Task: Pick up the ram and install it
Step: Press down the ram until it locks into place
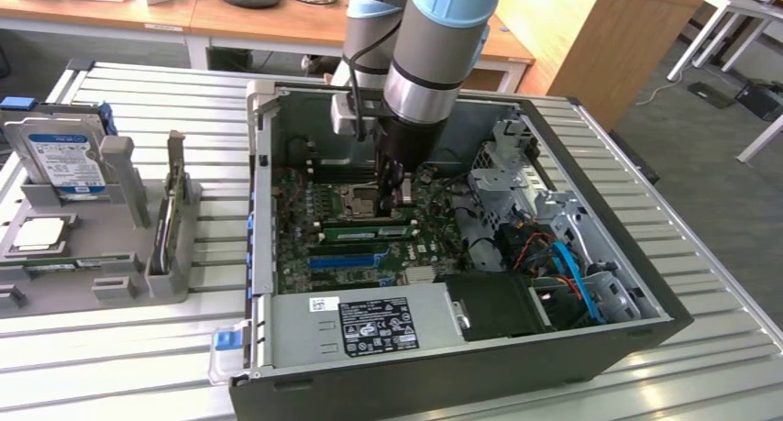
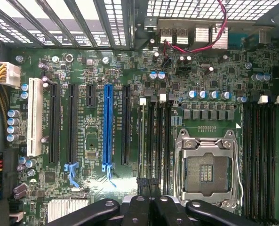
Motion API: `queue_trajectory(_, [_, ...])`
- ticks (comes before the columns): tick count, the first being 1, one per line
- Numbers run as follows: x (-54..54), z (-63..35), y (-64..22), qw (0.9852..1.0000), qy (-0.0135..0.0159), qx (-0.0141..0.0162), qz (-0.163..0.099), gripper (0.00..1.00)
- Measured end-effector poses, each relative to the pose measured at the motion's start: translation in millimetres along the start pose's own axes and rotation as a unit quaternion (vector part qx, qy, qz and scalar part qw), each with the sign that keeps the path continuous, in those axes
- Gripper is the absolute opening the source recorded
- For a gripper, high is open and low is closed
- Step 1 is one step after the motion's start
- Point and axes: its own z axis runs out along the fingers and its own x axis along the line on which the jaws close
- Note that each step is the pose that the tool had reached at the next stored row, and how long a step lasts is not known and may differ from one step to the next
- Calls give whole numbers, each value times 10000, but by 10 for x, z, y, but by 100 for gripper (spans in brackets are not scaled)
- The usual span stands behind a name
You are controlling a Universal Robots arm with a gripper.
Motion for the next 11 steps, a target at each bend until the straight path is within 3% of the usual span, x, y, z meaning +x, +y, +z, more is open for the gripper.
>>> queue_trajectory(6, [0, 1, -1, 9995, -8, 7, 302, 11])
queue_trajectory(11, [0, 2, 0, 9975, -19, 15, 706, 11])
